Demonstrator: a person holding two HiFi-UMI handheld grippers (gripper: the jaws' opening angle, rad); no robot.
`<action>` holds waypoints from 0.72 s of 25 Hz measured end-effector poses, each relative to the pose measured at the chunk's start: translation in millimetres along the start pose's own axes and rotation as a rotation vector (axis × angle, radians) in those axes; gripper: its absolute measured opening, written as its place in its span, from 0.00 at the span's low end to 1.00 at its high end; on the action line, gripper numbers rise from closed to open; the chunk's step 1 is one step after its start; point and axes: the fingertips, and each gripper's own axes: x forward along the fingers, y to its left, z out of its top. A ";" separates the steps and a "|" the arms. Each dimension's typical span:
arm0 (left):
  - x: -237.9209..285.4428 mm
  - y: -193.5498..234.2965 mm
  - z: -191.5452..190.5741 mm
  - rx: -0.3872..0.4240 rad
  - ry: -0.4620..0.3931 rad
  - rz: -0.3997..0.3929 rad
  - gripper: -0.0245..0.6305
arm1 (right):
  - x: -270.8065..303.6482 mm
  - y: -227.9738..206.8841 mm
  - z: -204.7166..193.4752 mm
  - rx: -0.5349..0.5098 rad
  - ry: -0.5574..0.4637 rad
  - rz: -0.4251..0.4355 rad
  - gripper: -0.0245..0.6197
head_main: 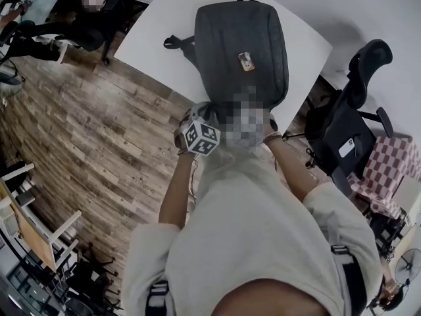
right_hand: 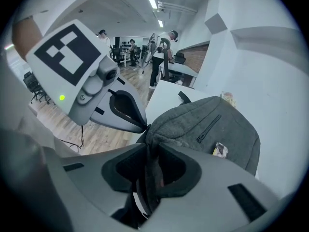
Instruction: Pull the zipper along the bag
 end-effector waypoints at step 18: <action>-2.2 3.3 -2.0 0.022 0.008 0.004 0.08 | -36.3 -9.8 -92.4 -0.180 0.145 -0.014 0.27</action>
